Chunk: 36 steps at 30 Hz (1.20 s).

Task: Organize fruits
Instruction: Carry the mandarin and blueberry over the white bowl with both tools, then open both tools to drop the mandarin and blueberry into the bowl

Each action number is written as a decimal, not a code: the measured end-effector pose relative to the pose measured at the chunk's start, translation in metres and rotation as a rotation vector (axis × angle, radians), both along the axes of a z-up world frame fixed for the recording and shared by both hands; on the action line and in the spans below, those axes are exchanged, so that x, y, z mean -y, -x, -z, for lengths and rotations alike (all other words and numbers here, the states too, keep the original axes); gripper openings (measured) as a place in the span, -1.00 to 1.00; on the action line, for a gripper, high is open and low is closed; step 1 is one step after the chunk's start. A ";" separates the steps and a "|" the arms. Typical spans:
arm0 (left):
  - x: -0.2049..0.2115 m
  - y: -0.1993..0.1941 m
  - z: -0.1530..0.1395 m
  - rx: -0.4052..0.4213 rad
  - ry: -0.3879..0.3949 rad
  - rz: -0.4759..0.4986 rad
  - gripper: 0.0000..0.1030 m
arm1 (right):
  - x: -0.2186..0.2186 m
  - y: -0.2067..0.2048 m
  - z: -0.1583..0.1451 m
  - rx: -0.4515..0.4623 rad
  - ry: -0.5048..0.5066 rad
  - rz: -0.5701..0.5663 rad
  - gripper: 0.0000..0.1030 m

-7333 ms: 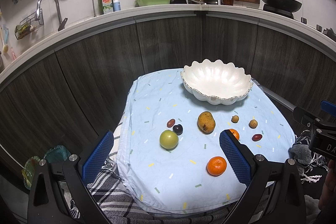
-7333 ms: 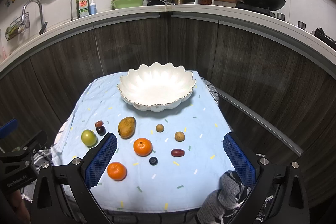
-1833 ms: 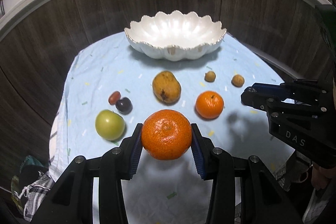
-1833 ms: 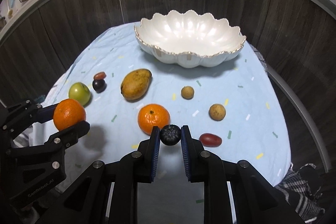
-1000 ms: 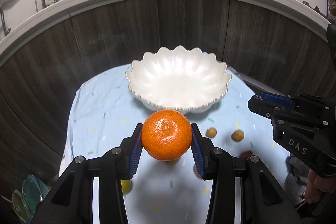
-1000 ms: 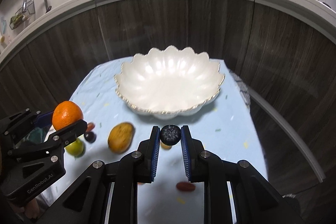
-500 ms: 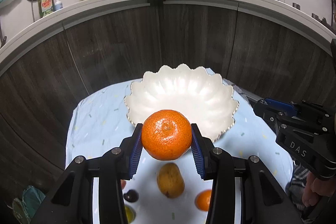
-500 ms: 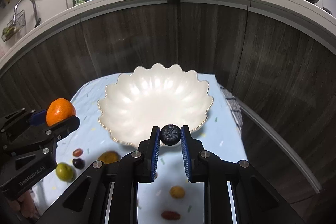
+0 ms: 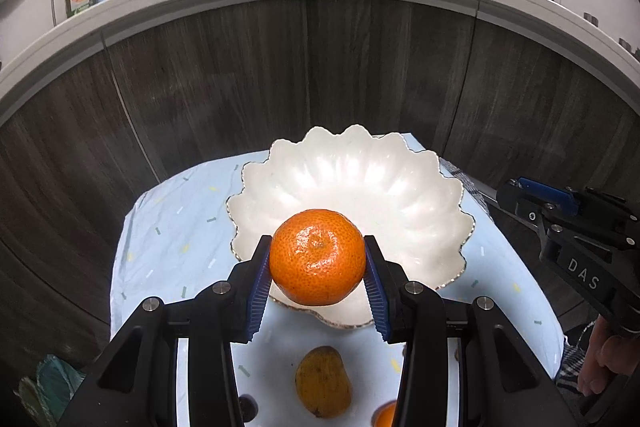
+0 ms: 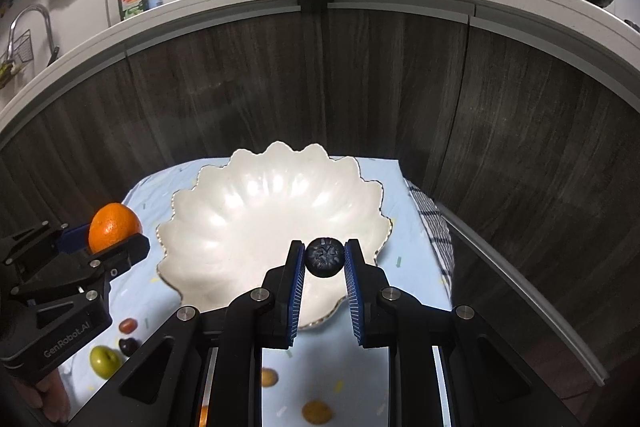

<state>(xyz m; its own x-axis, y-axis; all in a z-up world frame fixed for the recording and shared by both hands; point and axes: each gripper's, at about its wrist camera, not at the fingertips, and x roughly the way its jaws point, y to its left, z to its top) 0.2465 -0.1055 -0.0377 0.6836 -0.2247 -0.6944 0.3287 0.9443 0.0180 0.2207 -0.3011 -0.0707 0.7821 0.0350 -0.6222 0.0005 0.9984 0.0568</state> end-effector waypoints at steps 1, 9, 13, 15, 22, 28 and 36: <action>0.000 -0.004 0.001 -0.004 0.000 -0.004 -0.17 | 0.001 -0.003 0.001 -0.002 0.000 0.001 -0.58; 0.002 -0.030 0.012 -0.028 0.000 -0.027 -0.17 | 0.005 -0.026 0.011 -0.029 -0.022 0.012 -0.58; 0.004 -0.040 0.019 -0.048 0.001 -0.033 -0.17 | 0.007 -0.040 0.019 -0.055 -0.039 0.017 -0.58; 0.004 -0.044 0.023 -0.059 0.003 -0.034 -0.17 | 0.008 -0.045 0.023 -0.069 -0.044 0.019 -0.58; 0.008 -0.057 0.037 -0.104 0.003 -0.035 -0.17 | 0.010 -0.060 0.037 -0.119 -0.062 0.017 -0.58; 0.008 -0.060 0.040 -0.122 -0.006 -0.040 -0.12 | 0.009 -0.064 0.041 -0.134 -0.063 0.012 -0.58; 0.003 -0.056 0.030 -0.092 -0.004 -0.059 0.48 | 0.008 -0.059 0.033 -0.110 -0.035 0.035 0.19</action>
